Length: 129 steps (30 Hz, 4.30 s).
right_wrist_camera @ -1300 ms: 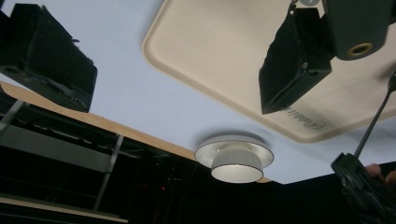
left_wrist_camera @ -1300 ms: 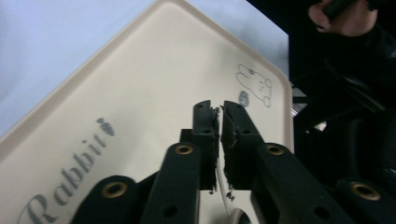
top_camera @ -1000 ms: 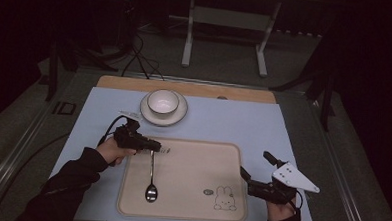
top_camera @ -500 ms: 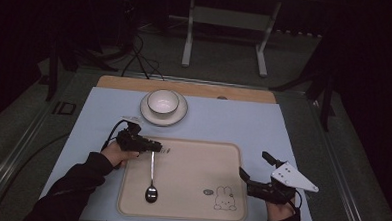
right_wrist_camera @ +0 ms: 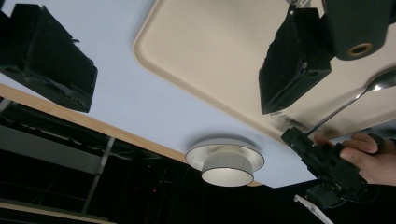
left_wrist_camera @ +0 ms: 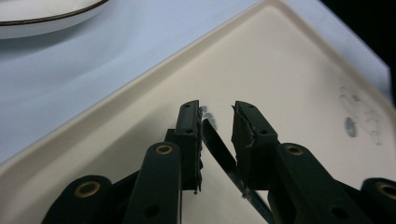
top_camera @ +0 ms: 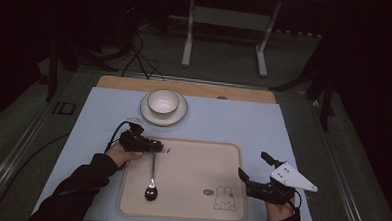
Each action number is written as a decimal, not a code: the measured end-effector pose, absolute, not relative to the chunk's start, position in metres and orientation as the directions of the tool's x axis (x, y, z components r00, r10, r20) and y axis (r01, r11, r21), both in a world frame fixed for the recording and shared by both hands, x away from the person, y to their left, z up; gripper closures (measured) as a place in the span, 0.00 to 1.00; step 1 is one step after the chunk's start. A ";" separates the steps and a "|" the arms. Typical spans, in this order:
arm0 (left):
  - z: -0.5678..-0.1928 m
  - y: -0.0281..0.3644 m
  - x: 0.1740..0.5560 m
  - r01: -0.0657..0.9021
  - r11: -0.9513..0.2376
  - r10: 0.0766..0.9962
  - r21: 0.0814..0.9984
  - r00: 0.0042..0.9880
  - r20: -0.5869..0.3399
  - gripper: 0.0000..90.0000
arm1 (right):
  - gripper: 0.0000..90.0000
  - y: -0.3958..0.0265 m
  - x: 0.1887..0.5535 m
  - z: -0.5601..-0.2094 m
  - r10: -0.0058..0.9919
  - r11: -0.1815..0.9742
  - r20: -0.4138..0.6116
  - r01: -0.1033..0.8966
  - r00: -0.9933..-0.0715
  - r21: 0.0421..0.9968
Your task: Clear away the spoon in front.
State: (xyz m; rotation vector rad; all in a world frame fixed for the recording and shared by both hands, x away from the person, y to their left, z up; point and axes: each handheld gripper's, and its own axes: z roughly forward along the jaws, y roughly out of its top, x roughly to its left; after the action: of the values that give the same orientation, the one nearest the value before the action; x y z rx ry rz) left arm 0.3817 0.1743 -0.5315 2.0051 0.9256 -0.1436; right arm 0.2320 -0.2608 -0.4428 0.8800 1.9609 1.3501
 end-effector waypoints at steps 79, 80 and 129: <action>-0.446 0.172 0.326 0.498 -0.314 0.567 0.808 0.782 -0.260 0.01 | 0.13 -0.260 0.234 -0.444 0.789 0.275 -0.101 0.201 -0.606 0.940; -0.445 0.173 0.323 0.489 -0.310 0.564 0.816 0.785 -0.256 0.01 | 0.13 -0.260 0.234 -0.444 0.789 0.274 -0.100 0.202 -0.606 0.940; -0.488 0.186 0.261 0.434 -0.263 0.601 0.862 0.772 -0.206 0.01 | 0.13 -0.258 0.235 -0.446 0.784 0.288 -0.105 0.207 -0.612 0.935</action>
State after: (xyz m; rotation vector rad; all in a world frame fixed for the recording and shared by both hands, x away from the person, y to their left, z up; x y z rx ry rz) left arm 0.2611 0.1864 -0.4879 1.9019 0.7879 0.1964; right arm 0.2349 -0.2583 -0.4461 0.8834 1.9952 1.3244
